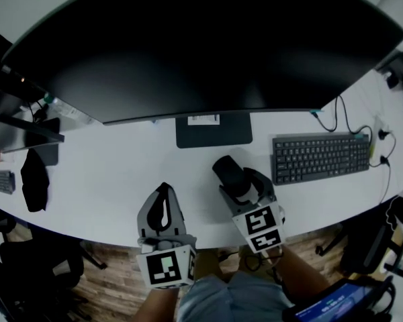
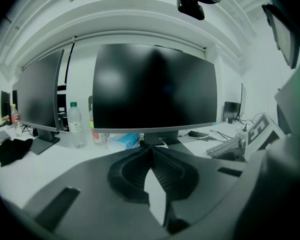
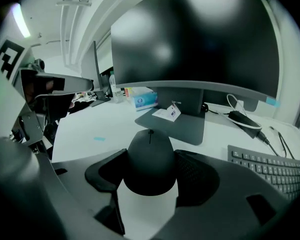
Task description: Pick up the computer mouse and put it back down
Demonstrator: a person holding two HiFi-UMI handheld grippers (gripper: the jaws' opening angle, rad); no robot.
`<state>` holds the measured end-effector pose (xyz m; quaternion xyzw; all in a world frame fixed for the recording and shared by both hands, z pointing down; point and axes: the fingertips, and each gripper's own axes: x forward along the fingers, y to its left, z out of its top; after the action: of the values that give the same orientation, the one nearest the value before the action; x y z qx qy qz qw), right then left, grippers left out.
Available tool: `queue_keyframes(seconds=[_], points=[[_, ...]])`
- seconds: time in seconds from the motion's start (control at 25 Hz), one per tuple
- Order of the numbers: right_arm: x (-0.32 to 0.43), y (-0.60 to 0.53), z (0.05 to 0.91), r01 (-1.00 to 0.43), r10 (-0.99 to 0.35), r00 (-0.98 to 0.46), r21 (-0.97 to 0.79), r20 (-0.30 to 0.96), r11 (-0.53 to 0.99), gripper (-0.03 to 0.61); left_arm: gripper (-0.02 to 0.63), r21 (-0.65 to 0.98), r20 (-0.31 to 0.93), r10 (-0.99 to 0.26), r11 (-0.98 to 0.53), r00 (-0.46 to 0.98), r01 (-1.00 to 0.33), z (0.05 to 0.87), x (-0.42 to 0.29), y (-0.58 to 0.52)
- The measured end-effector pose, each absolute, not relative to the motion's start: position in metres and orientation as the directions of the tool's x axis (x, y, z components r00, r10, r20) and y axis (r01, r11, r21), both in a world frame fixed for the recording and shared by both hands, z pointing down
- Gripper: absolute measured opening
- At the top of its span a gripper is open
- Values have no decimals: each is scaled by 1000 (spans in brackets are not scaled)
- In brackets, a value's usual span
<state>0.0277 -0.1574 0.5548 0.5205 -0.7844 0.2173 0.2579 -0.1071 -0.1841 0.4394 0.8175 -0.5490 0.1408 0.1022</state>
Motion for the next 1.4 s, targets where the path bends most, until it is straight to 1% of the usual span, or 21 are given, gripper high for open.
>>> queue_keyframes(seconds=[0.32,0.44,0.88,1.12,1.4], points=[[16,-171,484,-901,-766,-394,-49,508,431,301,5,2,256,-912,-330,319,-944,395,-108,-174],[6,-171,452,-886,-781,-428,-38,455,463,301,5,-6,204,-935,-296,289,-955,377,-118,-168],[-37,-171,351,-817,-793,-536,58,290,573,301,5,-51,68,-980,-189,185,-981,311,-155,-151],[-48,-172,332,-802,-790,-559,79,251,592,301,5,-53,33,-989,-143,142,-988,299,-170,-146],[-52,-174,336,-791,-779,-569,84,262,606,301,5,-65,26,-993,-119,118,-991,302,-177,-146]])
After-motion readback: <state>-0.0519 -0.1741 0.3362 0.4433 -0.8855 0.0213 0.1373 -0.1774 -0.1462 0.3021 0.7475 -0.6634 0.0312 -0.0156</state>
